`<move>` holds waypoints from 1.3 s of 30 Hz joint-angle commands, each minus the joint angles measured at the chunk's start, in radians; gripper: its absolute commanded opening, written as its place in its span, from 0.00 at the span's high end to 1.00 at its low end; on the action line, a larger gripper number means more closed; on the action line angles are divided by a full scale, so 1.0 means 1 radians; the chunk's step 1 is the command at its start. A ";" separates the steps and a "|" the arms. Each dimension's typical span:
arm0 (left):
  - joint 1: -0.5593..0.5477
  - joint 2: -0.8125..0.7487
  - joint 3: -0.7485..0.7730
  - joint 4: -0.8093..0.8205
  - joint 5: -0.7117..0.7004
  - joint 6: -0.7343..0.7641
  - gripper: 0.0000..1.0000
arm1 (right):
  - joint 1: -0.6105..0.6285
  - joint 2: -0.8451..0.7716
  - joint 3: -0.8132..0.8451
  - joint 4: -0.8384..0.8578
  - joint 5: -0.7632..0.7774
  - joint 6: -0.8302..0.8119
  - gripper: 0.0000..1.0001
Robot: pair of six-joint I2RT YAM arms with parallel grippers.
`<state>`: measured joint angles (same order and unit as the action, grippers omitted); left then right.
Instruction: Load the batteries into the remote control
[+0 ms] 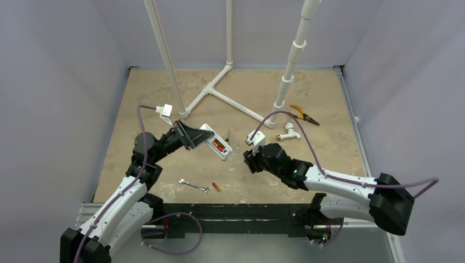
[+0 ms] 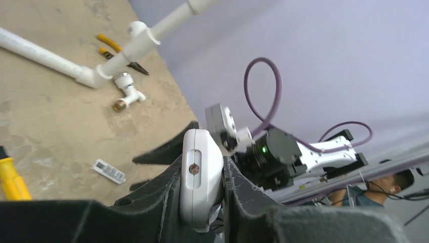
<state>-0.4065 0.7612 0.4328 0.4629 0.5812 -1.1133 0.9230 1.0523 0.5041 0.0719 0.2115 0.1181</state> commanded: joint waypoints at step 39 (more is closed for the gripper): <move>0.262 -0.092 0.093 -0.391 -0.038 0.166 1.00 | 0.413 0.547 0.159 0.302 0.055 0.288 0.59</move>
<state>-0.1631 0.6811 0.4831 0.0933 0.5625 -0.9783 1.3243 1.5841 0.6151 0.3626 0.2287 0.4034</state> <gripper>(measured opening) 0.255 0.451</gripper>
